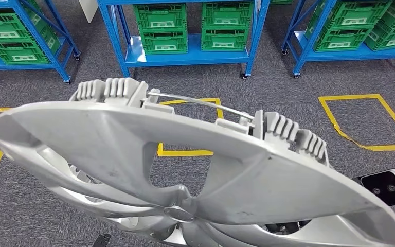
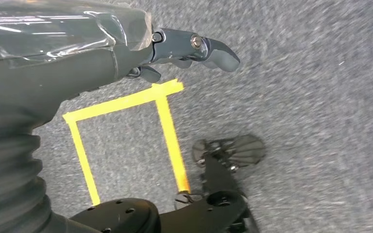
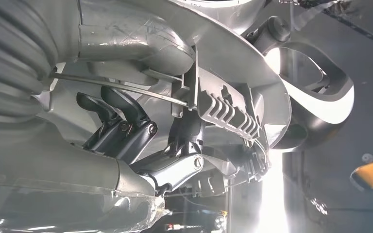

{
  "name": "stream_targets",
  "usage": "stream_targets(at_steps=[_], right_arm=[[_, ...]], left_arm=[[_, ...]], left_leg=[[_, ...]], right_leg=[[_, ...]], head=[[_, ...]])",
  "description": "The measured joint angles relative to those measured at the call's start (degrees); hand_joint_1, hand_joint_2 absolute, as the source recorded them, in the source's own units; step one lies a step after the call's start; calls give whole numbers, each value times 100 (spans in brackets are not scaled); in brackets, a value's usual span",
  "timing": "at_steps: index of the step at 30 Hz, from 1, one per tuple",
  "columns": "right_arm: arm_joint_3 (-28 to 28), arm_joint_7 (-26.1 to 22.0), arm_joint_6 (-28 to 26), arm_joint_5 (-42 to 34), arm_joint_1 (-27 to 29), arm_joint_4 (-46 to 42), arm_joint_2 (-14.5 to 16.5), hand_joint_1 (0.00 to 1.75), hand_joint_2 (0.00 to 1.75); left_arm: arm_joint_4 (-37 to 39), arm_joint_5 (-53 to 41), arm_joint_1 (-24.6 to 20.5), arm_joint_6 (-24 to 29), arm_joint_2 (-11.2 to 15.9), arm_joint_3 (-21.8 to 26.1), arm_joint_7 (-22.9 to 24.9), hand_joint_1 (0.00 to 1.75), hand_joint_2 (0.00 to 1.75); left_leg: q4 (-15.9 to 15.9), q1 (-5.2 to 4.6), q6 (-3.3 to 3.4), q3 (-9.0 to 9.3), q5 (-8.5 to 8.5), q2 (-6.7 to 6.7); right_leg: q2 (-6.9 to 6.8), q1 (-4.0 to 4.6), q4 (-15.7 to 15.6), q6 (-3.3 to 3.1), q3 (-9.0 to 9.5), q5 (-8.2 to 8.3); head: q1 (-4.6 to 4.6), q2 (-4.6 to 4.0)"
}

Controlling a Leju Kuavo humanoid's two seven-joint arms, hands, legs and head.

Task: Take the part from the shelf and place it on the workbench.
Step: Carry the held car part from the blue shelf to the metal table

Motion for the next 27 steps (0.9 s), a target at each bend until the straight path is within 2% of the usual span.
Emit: stream_targets(at_steps=[1, 2, 3, 4, 5, 7, 8, 9, 11, 12, 13, 14, 15, 17, 18, 19, 21, 23, 25, 27], right_arm=[[3, -9, 7, -2, -2, 4, -6, 175, 175], [6, -18, 14, -4, -6, 5, -9, 175, 175], [10, -27, 19, -7, -7, 7, -10, 175, 175], [13, -34, 23, -8, -10, 8, -10, 175, 175], [16, -38, 25, -9, -10, 12, -10, 175, 175], [20, -49, 25, -14, -9, 25, -11, 175, 175], [22, -54, 23, -18, -9, 31, -9, 175, 175], [22, -60, 21, -23, -10, 36, -5, 175, 175], [23, -76, 15, -29, -10, 43, 4, 175, 175], [24, -87, 13, -29, -8, 49, 8, 175, 175], [25, -102, 12, -25, -6, 58, 11, 175, 175], [25, -117, 15, -16, -4, 66, 14, 175, 175], [25, -131, 20, 1, -4, 73, 19, 175, 175], [25, -152, 33, 47, -13, 80, 38, 175, 175], [25, -161, 39, 71, -24, 83, 49, 175, 175], [26, -173, 45, 92, -35, 86, 60, 175, 175], [26, -206, 57, 129, -52, 92, 74, 175, 175], [22, -240, 69, 163, -61, 97, 77, 175, 175], [18, -277, 89, 215, -73, 101, 74, 175, 175], [14, -326, 115, 291, -75, 108, 70, 175, 175]], left_arm=[[0, -7, 0, -1, -1, 1, -1, 0, 175], [-1, -15, 3, -1, 0, 2, -5, 0, 175], [-2, -27, 8, 2, 1, 3, -12, 0, 175], [-4, -39, 15, 11, 3, 3, -20, 0, 175], [-6, -49, 26, 23, 3, 4, -27, 0, 175], [-9, -74, 56, 49, 6, 4, -36, 0, 175], [-9, -82, 70, 58, 7, 4, -38, 0, 175], [-9, -89, 80, 66, 10, 5, -39, 0, 175], [-9, -94, 86, 83, 14, 10, -40, 0, 175], [-9, -96, 87, 87, 15, 13, -40, 0, 175], [-9, -97, 89, 91, 14, 15, -40, 0, 175], [-9, -98, 92, 91, 12, 19, -39, 0, 175], [-9, -98, 93, 91, 10, 27, -40, 0, 175], [-9, -98, 91, 91, 15, 57, -43, 0, 175], [-9, -99, 90, 91, 19, 73, -45, 0, 175], [-9, -99, 93, 91, 22, 86, -46, 0, 175], [-9, -102, 103, 91, 26, 103, -48, 0, 175], [-12, -107, 106, 91, 24, 118, -50, 0, 175], [-18, -119, 101, 86, 15, 136, -56, 0, 175], [-22, -146, 107, 76, 12, 148, -61, 0, 175]], left_leg=[[57, 6, -31, -125, 59, -1], [135, 3, -63, -242, 104, -4], [207, -2, -99, -331, 147, -5], [259, -3, -135, -390, 190, -6], [282, 1, -171, -422, 235, -5], [296, 38, -240, -451, 261, -8], [388, 54, -276, -487, 138, -12], [587, 68, -313, -553, -76, -15], [1292, 90, -380, -757, -598, -18], [1645, 101, -401, -841, -752, -19], [1859, 110, -411, -851, -796, -19], [1860, 115, -410, -753, -746, -19], [1616, 116, -399, -531, -629, -22], [784, 105, -344, 70, -454, -48], [461, 87, -312, 281, -426, -64], [279, 67, -284, 387, -441, -76], [209, 30, -232, 386, -443, -76], [126, 40, -146, 386, -380, -59], [58, 52, -63, 365, -312, -45], [60, 28, -22, 306, -278, -45]], right_leg=[[-1, -22, -325, 43, 298, 65], [-1, -31, -800, 38, 662, 3], [-1, -29, -1209, -11, 947, -132], [0, -19, -1508, -79, 1135, -274], [1, 2, -1667, -147, 1209, -355], [-5, -4, -1660, -253, 1140, -292], [-9, -13, -1661, -293, 1109, -239], [-14, -26, -1663, -322, 1067, -182], [-16, -22, -1659, -344, 968, -85], [-15, -20, -1656, -339, 917, -43], [-14, -18, -1652, -329, 877, -4], [-13, -18, -1650, -314, 844, 27], [-11, -19, -1649, -297, 827, 51], [-11, -14, -1649, -255, 807, 83], [-14, -11, -1649, -228, 795, 100], [-17, -11, -1649, -199, 780, 117], [-20, -17, -1661, -134, 755, 155], [-19, -19, -1564, -111, 679, 94], [-15, -12, -1036, -154, 405, -179], [-12, -5, -247, -187, 26, -482]], head=[[1, 0], [2, 0], [-7, 0], [-12, 0], [-20, 0], [-25, 0], [-30, 0], [-31, 0], [-37, 0], [-37, 0], [-37, 0], [-37, 0], [-37, 0], [-35, 0], [-33, 0], [-34, 0], [-37, 0], [-31, 0], [-19, 0], [-13, 0]])
